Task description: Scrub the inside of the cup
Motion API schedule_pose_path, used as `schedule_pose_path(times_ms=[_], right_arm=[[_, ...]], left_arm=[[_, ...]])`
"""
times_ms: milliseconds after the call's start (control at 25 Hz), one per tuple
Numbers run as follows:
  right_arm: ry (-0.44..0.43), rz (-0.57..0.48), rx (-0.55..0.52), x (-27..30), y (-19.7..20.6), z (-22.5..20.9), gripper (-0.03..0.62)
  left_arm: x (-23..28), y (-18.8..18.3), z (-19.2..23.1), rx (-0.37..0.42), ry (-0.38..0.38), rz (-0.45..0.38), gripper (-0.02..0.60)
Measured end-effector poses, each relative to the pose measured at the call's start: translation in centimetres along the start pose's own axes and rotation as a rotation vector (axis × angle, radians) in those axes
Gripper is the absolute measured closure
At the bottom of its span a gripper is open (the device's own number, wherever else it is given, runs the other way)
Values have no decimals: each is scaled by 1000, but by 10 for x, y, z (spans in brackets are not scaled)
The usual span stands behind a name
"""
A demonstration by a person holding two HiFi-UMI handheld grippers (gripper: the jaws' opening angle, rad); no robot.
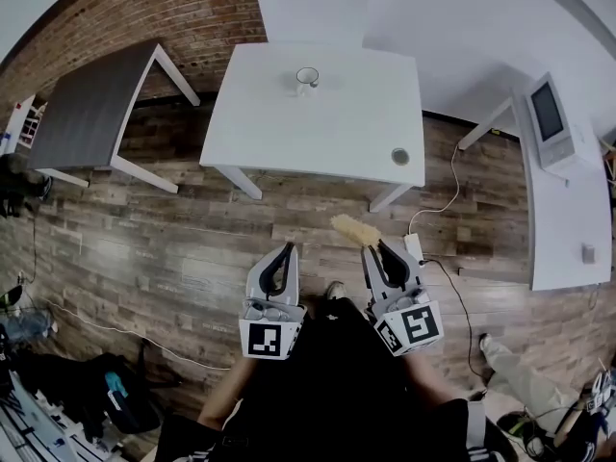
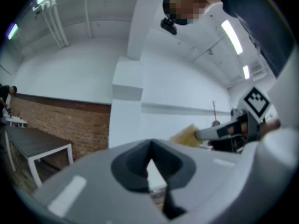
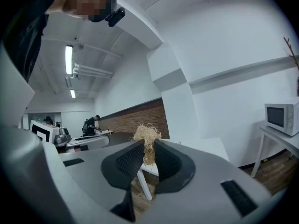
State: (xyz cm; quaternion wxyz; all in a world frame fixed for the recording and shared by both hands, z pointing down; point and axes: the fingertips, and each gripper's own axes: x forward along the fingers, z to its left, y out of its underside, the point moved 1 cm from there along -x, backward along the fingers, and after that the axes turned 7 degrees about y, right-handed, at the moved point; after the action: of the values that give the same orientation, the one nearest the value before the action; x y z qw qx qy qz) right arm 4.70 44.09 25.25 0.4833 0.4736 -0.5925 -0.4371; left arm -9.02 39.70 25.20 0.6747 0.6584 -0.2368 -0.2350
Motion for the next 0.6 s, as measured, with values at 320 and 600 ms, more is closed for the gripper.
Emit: schedule_pose_path(times_ms=[320, 600], right_arm=[[-46, 21, 3, 17, 3, -11, 537], [-9, 12, -23, 73, -7, -18, 537]], left_arm=[[24, 7, -1, 12, -20, 45, 578], [65, 12, 45, 34, 8, 30, 578]])
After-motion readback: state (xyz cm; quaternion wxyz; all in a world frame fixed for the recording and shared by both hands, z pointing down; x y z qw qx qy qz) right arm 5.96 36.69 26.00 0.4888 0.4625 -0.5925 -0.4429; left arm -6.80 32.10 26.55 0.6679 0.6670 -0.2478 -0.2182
